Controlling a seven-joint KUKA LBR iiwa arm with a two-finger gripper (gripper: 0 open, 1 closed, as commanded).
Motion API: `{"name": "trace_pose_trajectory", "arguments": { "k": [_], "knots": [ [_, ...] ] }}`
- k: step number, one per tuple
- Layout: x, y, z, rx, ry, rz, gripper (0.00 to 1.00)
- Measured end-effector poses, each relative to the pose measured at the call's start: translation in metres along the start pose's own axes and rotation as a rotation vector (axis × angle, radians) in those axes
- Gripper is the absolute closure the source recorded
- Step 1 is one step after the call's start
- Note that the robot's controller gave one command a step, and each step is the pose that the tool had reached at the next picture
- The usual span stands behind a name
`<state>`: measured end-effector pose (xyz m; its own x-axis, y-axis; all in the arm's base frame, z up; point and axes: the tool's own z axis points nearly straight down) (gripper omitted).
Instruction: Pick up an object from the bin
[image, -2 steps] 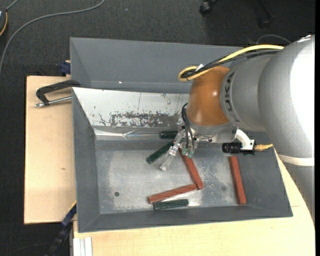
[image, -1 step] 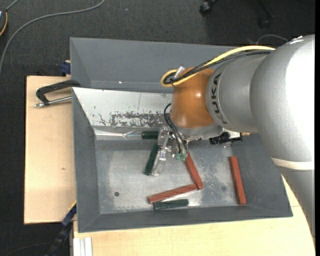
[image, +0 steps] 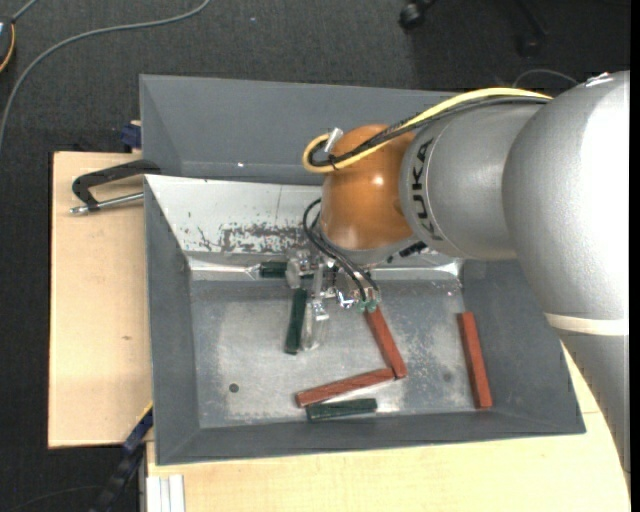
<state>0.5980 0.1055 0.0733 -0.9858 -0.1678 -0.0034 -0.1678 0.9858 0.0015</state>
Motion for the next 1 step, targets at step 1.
{"name": "trace_pose_trajectory", "arguments": {
  "k": [1],
  "knots": [
    [-0.0016,-0.0006,-0.0022,-0.001,-0.004,0.003,1.00]
  ]
}}
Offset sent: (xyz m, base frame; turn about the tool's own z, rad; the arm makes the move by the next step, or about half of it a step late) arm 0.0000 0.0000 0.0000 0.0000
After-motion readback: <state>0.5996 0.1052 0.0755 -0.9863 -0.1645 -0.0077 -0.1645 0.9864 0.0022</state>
